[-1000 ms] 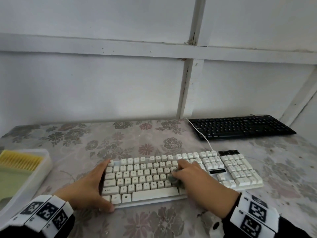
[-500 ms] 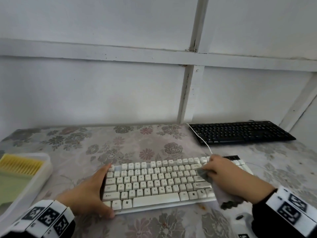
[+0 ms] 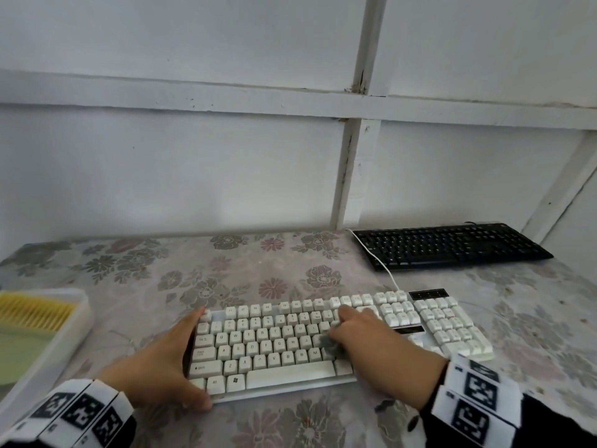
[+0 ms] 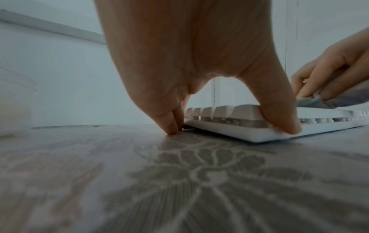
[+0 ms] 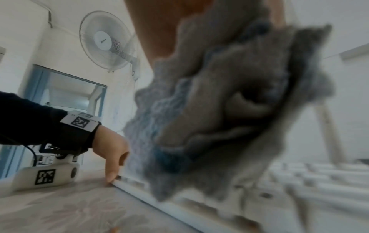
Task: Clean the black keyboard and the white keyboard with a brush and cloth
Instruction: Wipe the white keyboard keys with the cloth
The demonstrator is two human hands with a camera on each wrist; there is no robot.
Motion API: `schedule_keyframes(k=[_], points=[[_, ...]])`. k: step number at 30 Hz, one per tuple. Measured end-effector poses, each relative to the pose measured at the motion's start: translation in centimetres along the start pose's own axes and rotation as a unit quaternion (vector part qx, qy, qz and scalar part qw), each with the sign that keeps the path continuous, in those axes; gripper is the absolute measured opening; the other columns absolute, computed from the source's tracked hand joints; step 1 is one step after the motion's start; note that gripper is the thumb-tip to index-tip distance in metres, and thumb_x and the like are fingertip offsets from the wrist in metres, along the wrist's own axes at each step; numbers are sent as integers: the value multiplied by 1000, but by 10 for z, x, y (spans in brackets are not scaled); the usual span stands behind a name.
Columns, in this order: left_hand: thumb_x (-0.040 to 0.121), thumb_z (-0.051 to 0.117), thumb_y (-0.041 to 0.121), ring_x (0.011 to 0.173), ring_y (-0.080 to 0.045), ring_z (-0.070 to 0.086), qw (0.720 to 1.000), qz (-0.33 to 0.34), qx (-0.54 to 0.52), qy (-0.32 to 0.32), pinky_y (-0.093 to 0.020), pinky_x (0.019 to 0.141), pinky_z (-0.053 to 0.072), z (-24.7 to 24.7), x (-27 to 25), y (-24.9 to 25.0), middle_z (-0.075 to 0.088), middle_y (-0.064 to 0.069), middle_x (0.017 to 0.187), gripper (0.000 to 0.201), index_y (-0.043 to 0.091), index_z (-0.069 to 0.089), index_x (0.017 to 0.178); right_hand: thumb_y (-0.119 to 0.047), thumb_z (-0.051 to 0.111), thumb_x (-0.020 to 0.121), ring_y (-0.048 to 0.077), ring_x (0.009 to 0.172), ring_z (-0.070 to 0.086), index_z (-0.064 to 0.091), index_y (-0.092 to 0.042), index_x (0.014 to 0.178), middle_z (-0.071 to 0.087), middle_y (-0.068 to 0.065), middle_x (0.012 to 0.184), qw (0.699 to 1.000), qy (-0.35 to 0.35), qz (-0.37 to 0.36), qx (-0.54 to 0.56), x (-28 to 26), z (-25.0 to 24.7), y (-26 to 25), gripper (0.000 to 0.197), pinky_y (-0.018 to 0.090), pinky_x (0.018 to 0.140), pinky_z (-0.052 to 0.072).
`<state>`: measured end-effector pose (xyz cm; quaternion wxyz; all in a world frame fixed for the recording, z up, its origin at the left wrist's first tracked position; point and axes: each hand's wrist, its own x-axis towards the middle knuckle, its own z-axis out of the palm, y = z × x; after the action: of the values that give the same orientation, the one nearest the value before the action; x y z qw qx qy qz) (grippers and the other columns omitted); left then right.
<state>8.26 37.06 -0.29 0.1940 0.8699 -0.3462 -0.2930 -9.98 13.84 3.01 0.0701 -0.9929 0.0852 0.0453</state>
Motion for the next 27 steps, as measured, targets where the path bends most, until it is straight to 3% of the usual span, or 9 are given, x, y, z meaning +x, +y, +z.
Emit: schedule_keyframes(k=[4,6,9,11,14,17,21,24,27], points=[[47,86,44,130,-7,29,1000,-1,-8,-2,-24,110,23,0,0,0,17,13,150,138,32,-11,145,-24,48,97,15,89,46,68,-20,91,33,-13,86,999,8,46,14,-15,3,29,21,19,74,37],[48,86,44,133,-8,25,1000,-1,-12,-3,-25,112,21,0,0,1,14,11,152,139,32,-12,145,-21,49,95,14,83,46,64,-17,77,28,-17,81,997,-3,81,1,-18,1,41,24,15,63,30],[48,87,43,134,-8,25,1000,-5,-21,-7,-26,112,20,1,-1,1,13,11,152,139,32,-12,145,-12,51,92,14,76,42,44,-22,55,20,-16,76,993,-12,115,-17,-17,-11,46,39,14,59,25],[47,87,43,134,-9,25,1000,-9,-21,-8,-27,113,20,0,-1,0,13,11,152,140,33,-13,145,-17,52,93,10,78,45,51,-24,60,27,-15,80,996,-2,87,16,-9,-19,38,34,12,60,29],[48,87,43,134,-9,24,1000,-11,-20,-8,-27,113,20,-1,-1,1,12,10,153,139,32,-13,145,-15,57,91,11,86,52,68,-17,87,36,-10,91,997,10,-6,73,7,-14,2,12,9,71,38],[47,87,42,135,-9,23,1000,-5,-27,-10,-27,113,19,-1,-1,2,12,9,153,140,30,-12,145,-9,60,87,18,89,47,68,-17,95,36,-5,94,995,8,-78,68,22,0,-27,14,26,78,42],[44,87,45,135,-8,22,999,-2,-35,-13,-28,114,19,-1,1,-2,12,11,152,141,32,-11,145,-6,50,92,24,98,46,68,-21,108,38,0,97,998,14,-56,37,18,7,-22,29,30,81,38],[43,86,47,134,-7,23,999,-2,-29,-14,-27,113,20,0,3,-3,12,13,152,141,34,-10,145,-6,45,93,19,90,38,64,-24,95,37,-2,98,1000,9,-7,23,2,4,0,26,27,73,35],[41,85,48,133,-7,26,999,2,-31,-12,-26,112,23,1,3,-4,16,13,151,140,34,-8,145,-10,44,93,16,85,34,64,-19,96,31,-7,91,999,8,29,11,-11,4,22,22,25,68,30]])
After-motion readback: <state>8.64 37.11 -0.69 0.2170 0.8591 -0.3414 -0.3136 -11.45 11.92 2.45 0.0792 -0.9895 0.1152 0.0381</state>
